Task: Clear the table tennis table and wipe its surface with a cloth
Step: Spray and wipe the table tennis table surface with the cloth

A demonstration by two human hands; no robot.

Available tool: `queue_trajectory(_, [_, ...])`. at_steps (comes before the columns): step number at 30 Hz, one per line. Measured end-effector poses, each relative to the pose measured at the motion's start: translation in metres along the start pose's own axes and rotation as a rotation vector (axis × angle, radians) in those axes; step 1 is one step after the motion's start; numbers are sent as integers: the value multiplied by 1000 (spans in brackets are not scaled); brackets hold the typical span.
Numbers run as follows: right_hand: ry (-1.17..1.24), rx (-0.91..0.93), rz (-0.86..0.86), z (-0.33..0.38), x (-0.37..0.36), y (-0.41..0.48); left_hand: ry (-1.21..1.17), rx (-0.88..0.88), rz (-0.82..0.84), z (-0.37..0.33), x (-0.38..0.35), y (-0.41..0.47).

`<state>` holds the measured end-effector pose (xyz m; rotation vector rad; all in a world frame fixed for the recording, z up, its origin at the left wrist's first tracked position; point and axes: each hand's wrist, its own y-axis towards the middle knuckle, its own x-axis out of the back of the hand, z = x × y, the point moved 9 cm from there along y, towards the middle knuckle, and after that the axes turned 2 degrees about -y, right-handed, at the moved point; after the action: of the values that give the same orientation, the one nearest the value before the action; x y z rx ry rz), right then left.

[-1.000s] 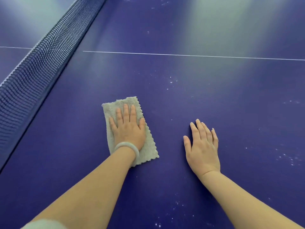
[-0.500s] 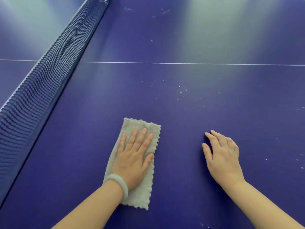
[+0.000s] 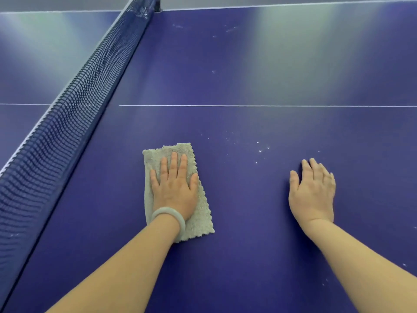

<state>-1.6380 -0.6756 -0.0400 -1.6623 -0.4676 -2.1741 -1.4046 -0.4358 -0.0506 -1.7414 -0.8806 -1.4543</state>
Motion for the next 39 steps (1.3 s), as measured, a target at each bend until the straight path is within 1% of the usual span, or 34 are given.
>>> queue_trajectory(5, [-38, -7, -21, -1, 1, 2, 0, -2, 11, -20, 6, 80])
queue_trajectory(7, [-48, -11, -23, 0, 1, 3, 2, -4, 18, -38, 5, 106])
queue_trajectory(9, [-48, -13, -10, 0, 0, 4, -6, -74, 34, -71, 2, 118])
queue_trajectory(11, [-38, -16, 2, -1, 0, 4, -23, -254, 68, -116, -2, 106])
queue_trajectory(13, [-23, -23, 10, -2, 1, 4, 0, -516, 122, -152, -9, 72])
queue_trajectory(14, [-16, -26, 7, -2, 2, 3, 25, -645, 154, -159, -11, 53])
queue_trajectory(15, [-11, -27, 1, -1, 3, 4, 44, -733, 173, -156, -13, 41])
queue_trajectory(16, [-9, -26, -5, -1, 3, 3, 49, -753, 175, -144, -11, 39])
queue_trajectory(17, [-9, -25, -11, 0, 3, 3, 32, -696, 157, -125, -8, 47])
queue_trajectory(18, [-11, -24, -16, 0, 3, 3, 13, -581, 124, -101, -4, 62])
queue_trajectory(20, [-19, -21, -25, 0, 2, 3, -7, -282, 70, -52, 4, 96])
queue_trajectory(21, [-28, -19, -30, 0, 2, 3, -9, -157, 58, -35, 6, 110])
queue_trajectory(22, [-38, -19, -34, 0, 1, 3, -9, -73, 47, -27, 9, 124])
queue_trajectory(23, [-48, -19, -34, 0, 1, 3, -12, -28, 38, -29, 11, 137])
queue_trajectory(25, [-68, -24, -33, 0, -2, 4, -22, -25, 41, -52, 10, 160])
queue_trajectory(26, [-73, -27, -36, -1, -2, 4, -27, -59, 54, -73, 7, 168])
queue_trajectory(28, [-63, -29, -31, -2, -2, 4, -27, -208, 83, -128, 1, 172])
queue_trajectory(31, [-38, -30, -10, -1, 0, 5, -25, -548, 161, -213, -6, 146])
queue_trajectory(33, [-9, -31, -2, -1, 1, 4, 2, -749, 213, -244, -11, 115])
queue_trajectory(36, [40, -46, -15, -3, 5, 2, 89, -1013, 192, -246, -15, 60])
queue_trajectory(38, [58, -48, -34, -3, 7, 2, 105, -1174, 213, -222, -16, 23])
queue_trajectory(39, [56, -46, -41, -3, 7, 3, 114, -1221, 229, -206, -16, 13])
